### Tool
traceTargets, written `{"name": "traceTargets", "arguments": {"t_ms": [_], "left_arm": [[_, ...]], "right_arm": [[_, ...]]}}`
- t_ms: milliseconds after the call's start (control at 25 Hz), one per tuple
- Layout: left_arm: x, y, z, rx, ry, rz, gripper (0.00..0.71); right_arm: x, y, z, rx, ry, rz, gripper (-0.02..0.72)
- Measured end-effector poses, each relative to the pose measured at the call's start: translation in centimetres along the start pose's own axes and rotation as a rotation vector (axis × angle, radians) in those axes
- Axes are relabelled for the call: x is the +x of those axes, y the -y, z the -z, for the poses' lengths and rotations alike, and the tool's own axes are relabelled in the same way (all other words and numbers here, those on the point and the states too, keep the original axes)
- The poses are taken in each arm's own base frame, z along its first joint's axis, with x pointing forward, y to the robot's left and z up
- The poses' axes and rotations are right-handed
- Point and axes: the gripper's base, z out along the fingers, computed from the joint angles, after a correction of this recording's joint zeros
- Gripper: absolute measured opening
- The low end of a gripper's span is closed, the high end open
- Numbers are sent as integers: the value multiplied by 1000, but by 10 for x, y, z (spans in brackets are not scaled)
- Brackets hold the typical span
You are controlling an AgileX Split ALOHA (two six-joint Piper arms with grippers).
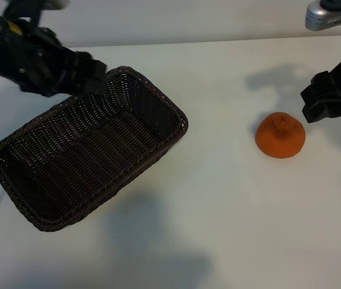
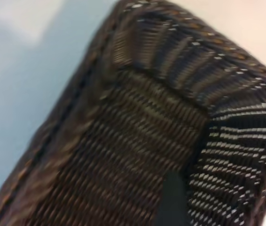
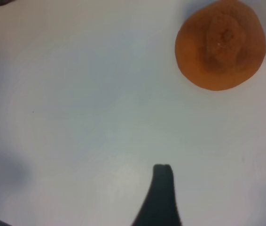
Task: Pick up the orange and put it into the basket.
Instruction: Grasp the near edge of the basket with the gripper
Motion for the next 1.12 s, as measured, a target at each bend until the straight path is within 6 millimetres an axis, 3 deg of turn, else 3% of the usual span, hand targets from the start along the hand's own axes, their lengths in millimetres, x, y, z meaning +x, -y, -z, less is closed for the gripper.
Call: {"name": "traceTargets", "arguments": {"t_ms": [320,640,880,1120], "left_arm": [[23,-17,33,-223,-28,181,503],[75,-39,27,-416,-86,403,504],[87,-45,26,-451,-28,449,572],[111,-51,1,-449,-44,531,622]], "right_arm": [[0,0,0,0,0,0,598],[0,0,0,0,-3,1,597],[0,0,0,-1,-4,1,597],[0,0,0,-1,-5,2,597]]}}
